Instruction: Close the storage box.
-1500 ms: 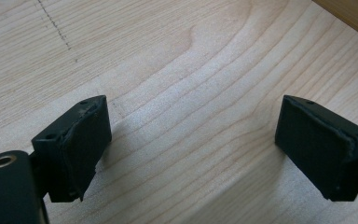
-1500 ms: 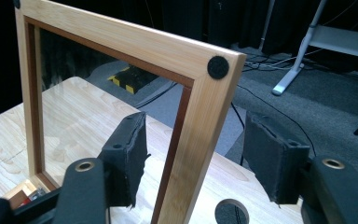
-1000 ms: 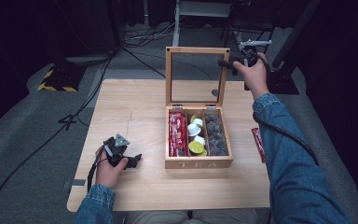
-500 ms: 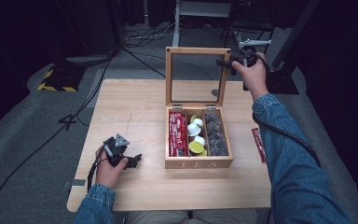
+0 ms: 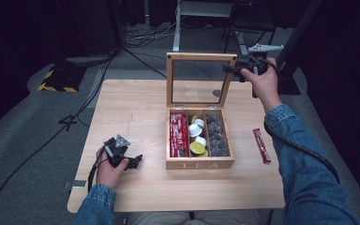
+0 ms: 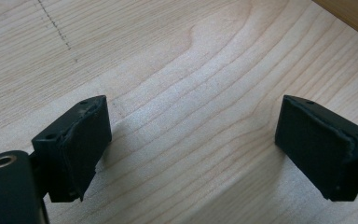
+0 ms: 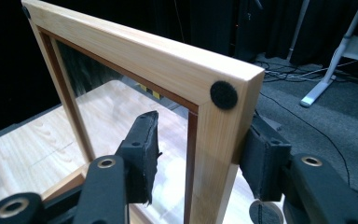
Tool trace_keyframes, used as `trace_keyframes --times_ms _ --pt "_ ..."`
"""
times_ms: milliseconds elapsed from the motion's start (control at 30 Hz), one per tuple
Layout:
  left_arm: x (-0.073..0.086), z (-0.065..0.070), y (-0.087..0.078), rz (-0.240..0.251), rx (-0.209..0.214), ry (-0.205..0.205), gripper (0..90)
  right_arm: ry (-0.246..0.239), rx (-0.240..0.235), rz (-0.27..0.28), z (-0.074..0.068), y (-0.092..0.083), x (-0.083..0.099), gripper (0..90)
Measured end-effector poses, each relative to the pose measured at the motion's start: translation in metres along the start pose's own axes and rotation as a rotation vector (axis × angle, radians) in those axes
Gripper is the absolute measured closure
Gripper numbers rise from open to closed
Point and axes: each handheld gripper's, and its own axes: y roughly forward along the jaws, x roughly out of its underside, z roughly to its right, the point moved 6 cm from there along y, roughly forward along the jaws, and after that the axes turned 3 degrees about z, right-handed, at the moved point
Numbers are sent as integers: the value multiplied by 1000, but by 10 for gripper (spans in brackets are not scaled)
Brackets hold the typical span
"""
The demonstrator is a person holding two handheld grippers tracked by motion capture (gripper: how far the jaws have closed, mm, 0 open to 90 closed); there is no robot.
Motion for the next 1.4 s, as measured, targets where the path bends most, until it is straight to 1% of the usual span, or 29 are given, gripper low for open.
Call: trace_keyframes --times_ms 67,233,300,467,567,767,833,867,1000,1200,1333,1400 --pt "0 0 0 3 0 -1 109 -9 0 -2 -4 -5 1 516" --pt "0 0 0 -1 0 1 110 -6 0 -3 -13 -17 2 525" --pt "0 0 0 -2 0 1 110 -13 3 -2 -16 -22 1 523" --pt "0 0 0 0 0 1 109 -27 12 -29 -20 -31 4 520" --pt "1 0 0 0 0 1 109 -32 13 -34 -23 -34 6 519" --pt "1 1 -1 1 -1 0 109 -43 -14 -29 -32 -42 9 527" --pt "1 0 -1 0 -3 3 109 -65 -13 -46 -37 -45 12 516" --pt "1 0 -1 -1 -3 4 110 -72 -13 -45 -39 -47 13 516" --pt "1 1 -1 -1 -1 2 110 -73 -17 -54 -47 -55 21 489" --pt "1 1 -1 -2 -1 3 110 -114 -3 -77 -61 -67 33 457" --pt "1 1 -1 -4 1 2 110 -129 0 -97 -71 -76 42 457" --pt "1 1 -1 -4 1 0 110 -133 1 -98 -75 -80 46 457"
